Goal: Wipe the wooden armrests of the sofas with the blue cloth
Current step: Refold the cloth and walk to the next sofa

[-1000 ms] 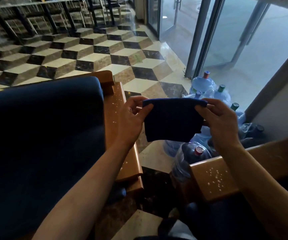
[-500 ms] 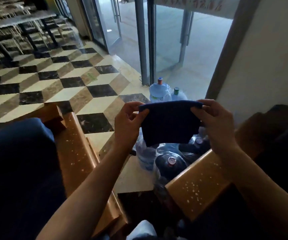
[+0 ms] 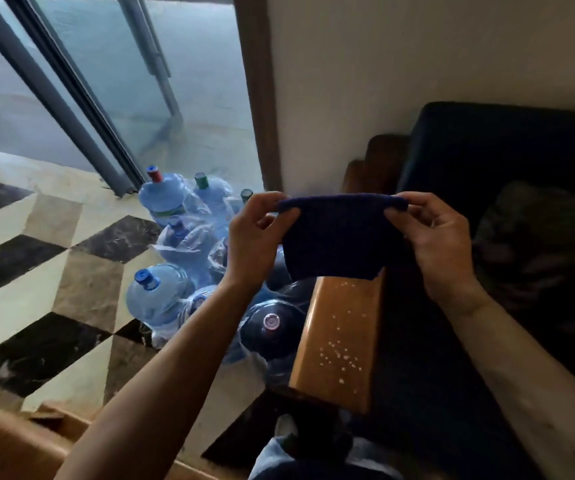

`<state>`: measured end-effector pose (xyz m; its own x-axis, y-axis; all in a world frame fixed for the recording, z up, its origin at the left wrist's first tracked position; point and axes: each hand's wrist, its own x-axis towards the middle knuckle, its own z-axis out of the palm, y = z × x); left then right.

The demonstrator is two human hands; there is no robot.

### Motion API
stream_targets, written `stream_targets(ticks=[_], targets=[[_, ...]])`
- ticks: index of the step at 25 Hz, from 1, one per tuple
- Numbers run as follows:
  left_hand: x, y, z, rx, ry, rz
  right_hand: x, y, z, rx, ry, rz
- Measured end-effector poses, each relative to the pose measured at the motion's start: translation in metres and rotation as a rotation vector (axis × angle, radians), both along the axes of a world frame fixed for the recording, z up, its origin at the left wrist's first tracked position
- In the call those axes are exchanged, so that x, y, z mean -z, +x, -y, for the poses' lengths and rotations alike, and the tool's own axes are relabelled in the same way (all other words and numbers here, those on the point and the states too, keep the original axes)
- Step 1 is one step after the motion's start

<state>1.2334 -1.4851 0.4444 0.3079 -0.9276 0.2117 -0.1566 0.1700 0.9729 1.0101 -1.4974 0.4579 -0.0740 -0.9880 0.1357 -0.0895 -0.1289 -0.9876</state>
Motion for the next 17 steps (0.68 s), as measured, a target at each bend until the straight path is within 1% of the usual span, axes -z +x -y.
stream_targets(ticks=[2,5,11,14,17], targets=[[0.009,-0.017,0.010,0.098,0.013,0.009,0.009,-0.016,-0.009,0.083,0.009,0.017],[0.018,-0.031,0.016,0.188,0.030,-0.026,0.018,-0.031,-0.020,0.142,0.038,0.026],[0.040,-0.051,0.024,0.244,0.113,-0.050,0.040,-0.044,-0.021,0.216,0.110,0.055],[0.076,-0.051,0.011,0.249,0.200,-0.086,0.078,-0.044,-0.028,0.230,0.205,0.063],[0.144,-0.048,-0.014,0.208,0.363,-0.054,0.151,-0.036,-0.050,0.264,0.402,0.084]])
